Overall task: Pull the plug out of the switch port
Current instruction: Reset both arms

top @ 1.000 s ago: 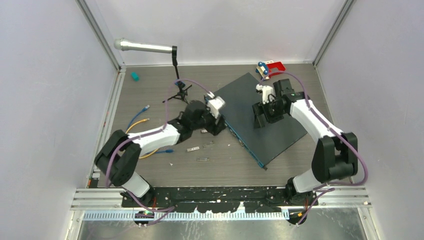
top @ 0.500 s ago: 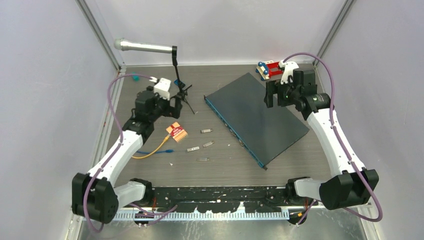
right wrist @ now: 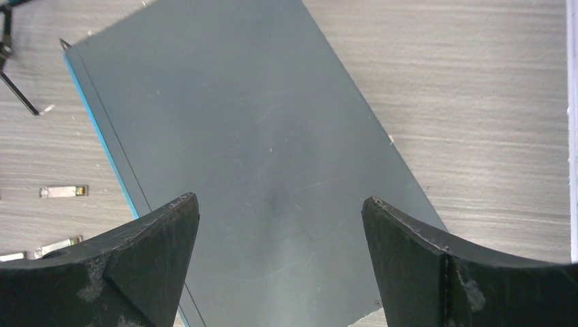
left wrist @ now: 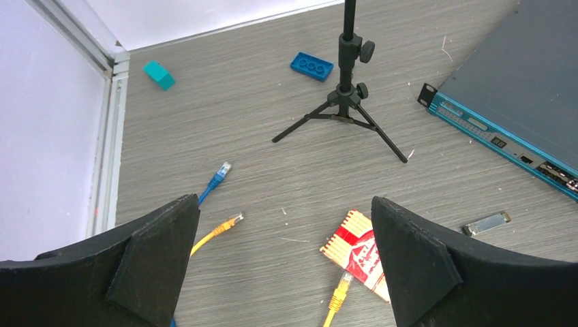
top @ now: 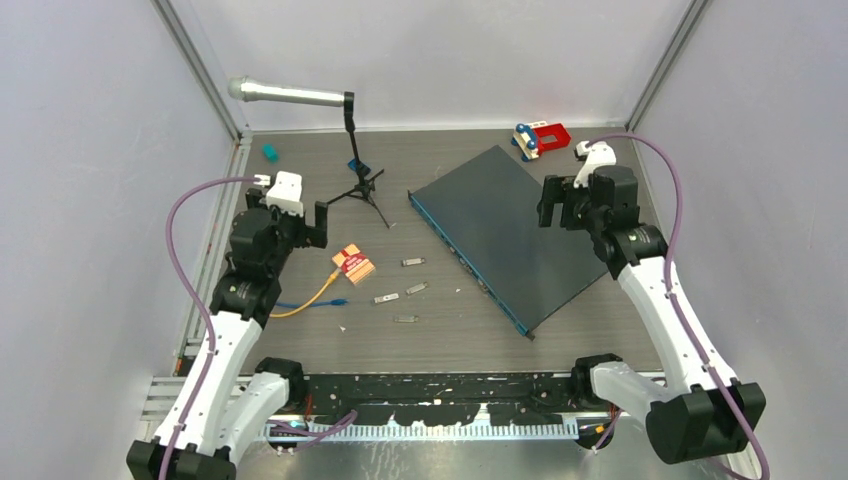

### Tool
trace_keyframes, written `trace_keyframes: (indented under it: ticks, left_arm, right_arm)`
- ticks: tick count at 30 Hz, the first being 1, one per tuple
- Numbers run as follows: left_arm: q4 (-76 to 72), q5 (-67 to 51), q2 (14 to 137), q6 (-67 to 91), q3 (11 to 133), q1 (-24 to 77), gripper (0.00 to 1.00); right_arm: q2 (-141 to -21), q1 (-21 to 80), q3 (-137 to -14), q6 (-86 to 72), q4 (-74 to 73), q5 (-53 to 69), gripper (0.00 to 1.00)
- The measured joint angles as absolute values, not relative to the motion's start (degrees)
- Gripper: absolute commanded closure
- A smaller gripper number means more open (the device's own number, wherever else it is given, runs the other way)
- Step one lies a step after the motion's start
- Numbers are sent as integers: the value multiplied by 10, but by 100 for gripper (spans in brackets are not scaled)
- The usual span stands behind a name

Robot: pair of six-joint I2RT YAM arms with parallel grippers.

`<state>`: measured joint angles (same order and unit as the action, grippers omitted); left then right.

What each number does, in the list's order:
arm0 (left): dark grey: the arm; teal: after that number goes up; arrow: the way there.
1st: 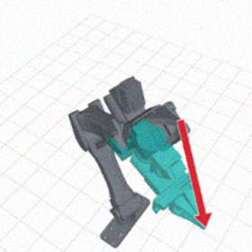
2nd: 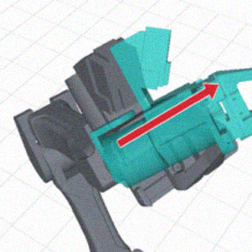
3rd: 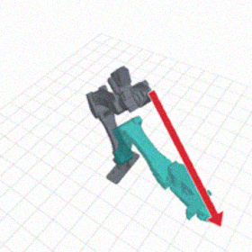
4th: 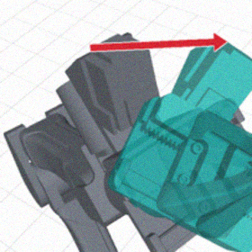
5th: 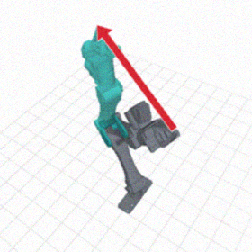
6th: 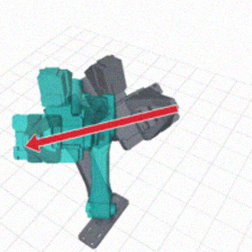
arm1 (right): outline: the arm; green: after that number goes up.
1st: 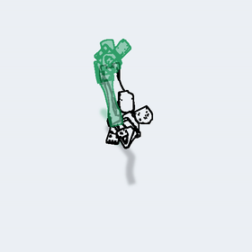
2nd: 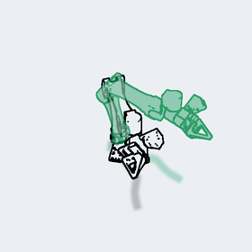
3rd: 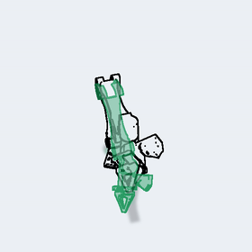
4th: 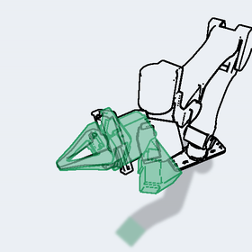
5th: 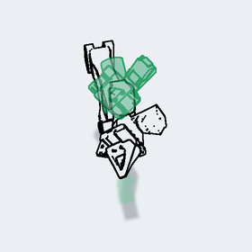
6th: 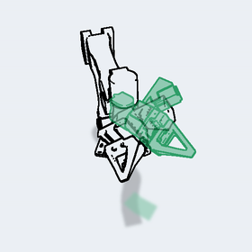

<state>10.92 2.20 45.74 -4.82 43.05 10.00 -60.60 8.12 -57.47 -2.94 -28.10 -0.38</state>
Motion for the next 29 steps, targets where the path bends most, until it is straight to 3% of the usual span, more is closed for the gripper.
trace_keyframes:
  ticks: [29]
  left_arm:
    - [165,34,437,-50,430,89,0]
  right_arm:
    - [-559,81,-553,15,-248,7,6]
